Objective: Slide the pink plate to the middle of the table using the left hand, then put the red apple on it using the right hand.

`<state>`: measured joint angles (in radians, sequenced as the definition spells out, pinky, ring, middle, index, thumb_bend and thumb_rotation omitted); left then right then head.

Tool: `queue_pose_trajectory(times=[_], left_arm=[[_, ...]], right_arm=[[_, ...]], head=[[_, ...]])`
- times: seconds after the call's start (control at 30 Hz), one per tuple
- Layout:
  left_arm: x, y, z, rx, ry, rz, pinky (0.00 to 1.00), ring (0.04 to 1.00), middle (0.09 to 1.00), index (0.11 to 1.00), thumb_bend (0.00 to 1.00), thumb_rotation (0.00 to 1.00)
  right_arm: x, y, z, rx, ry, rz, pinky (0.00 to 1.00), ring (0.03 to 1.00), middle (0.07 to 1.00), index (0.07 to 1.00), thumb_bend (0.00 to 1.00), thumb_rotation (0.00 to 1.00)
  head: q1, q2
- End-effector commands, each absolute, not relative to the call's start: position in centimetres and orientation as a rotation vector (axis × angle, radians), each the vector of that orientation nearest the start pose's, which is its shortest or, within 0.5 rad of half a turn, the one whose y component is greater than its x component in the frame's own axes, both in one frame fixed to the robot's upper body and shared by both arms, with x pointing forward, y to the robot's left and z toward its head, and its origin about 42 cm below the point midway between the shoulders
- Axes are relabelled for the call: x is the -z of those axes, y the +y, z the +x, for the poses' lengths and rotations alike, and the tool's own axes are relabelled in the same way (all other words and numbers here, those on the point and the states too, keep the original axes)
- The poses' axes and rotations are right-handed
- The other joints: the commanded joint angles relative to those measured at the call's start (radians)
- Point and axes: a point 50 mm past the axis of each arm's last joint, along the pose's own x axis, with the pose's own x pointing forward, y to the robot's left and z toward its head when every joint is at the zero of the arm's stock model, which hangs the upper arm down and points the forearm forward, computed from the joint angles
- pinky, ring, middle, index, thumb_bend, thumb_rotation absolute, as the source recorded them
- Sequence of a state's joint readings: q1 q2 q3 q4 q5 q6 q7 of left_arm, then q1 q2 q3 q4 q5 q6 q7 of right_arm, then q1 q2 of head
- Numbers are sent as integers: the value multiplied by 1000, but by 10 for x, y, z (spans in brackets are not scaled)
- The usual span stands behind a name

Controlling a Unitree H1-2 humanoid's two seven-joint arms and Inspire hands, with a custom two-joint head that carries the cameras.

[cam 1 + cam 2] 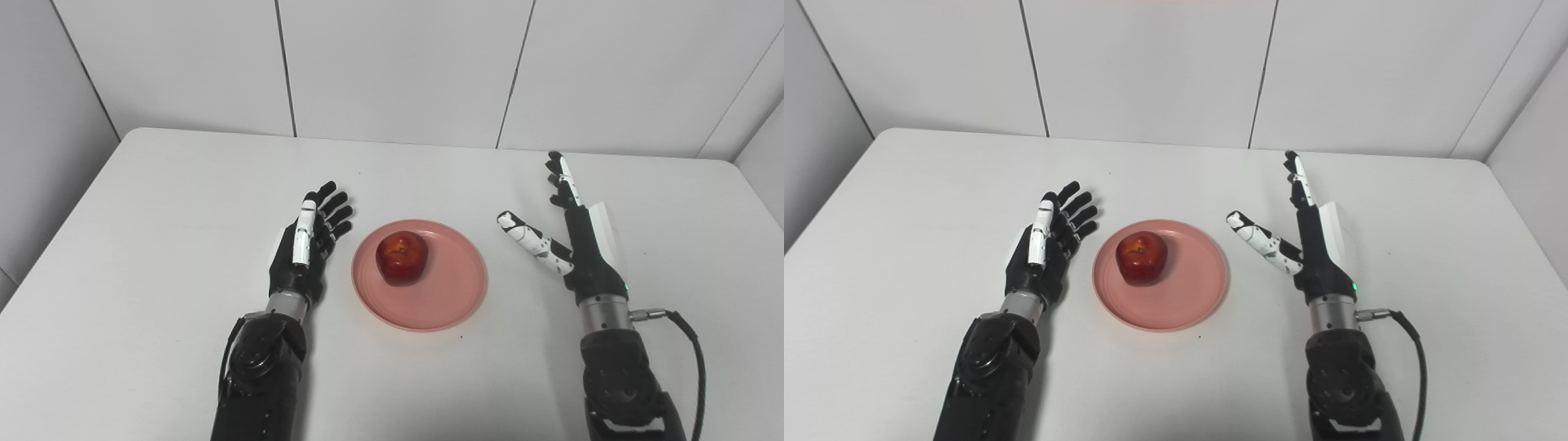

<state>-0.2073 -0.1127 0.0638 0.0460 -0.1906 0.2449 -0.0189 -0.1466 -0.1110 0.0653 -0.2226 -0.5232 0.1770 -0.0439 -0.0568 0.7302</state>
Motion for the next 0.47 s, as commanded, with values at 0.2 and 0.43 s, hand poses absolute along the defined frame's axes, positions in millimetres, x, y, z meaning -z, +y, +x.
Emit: queue_pose_trajectory(times=[0.2, 0.43], left_arm=[[-122, 171, 344, 109, 122, -293, 898, 891, 899, 883, 348, 1000], [-119, 176, 344, 159, 94, -283, 935, 923, 931, 916, 354, 1000]], right_arm=[[-184, -234, 326, 114, -227, -347, 854, 901, 936, 939, 700, 1000], [-165, -229, 331, 91, -177, -209, 891, 905, 933, 936, 420, 1000]], head=[[4, 1], [4, 4]])
